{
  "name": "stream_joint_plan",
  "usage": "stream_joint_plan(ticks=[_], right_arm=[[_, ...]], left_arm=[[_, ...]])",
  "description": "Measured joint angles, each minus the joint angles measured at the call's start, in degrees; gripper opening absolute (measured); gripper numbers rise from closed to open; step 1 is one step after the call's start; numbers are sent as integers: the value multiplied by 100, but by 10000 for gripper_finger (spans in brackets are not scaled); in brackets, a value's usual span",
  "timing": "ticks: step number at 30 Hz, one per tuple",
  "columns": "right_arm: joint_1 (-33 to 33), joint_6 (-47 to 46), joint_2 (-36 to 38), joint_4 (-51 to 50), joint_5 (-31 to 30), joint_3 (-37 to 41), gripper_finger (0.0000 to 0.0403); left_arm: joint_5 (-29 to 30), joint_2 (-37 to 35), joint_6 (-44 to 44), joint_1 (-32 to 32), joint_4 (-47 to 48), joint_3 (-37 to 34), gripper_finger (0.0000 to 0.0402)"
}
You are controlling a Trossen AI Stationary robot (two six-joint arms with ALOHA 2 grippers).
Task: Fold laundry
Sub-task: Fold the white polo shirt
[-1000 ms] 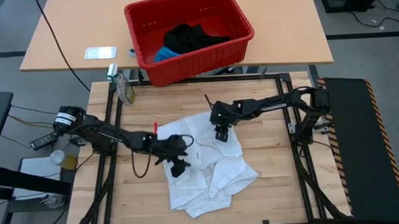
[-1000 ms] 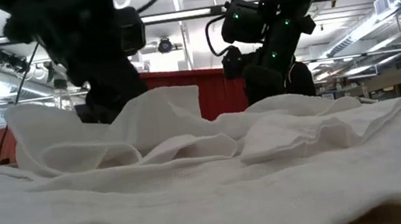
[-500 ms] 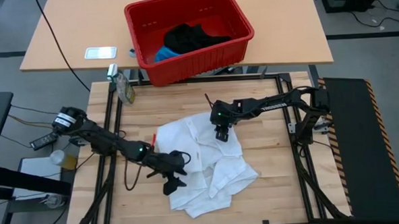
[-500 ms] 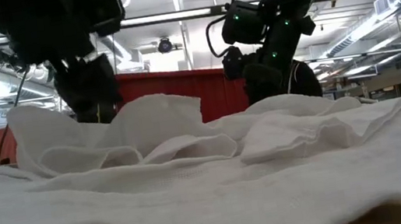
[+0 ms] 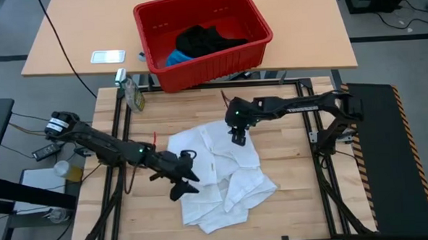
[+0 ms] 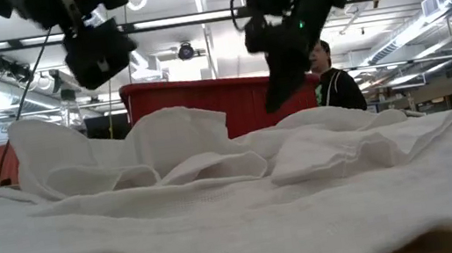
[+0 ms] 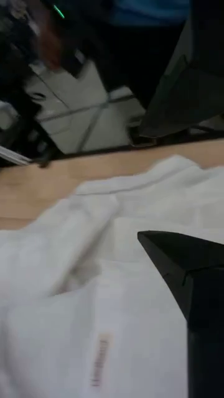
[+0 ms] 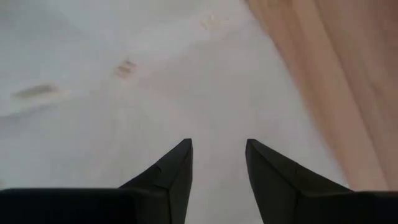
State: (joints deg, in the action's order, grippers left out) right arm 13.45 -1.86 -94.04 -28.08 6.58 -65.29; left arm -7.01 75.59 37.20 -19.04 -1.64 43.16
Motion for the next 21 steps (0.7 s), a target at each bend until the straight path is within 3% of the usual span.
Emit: stream_joint_plan(ticks=[5, 9, 14, 21], right_arm=[[-90, 31, 524, -256, 953, -11, 157], [-169, -225, 835, -757, 1663, -5, 157], [-293, -439, 1261, -1037, 1738, 388, 157], [-472, -1432, 1981, -1017, 2184, 1188, 157]], left_arm=[[35, 0, -204, -360, 735, -4, 263], [431, 0, -450, -644, 956, -4, 256], [637, 0, -506, -835, 1166, -4, 227], [634, -1, -502, -1303, 1340, -4, 188]])
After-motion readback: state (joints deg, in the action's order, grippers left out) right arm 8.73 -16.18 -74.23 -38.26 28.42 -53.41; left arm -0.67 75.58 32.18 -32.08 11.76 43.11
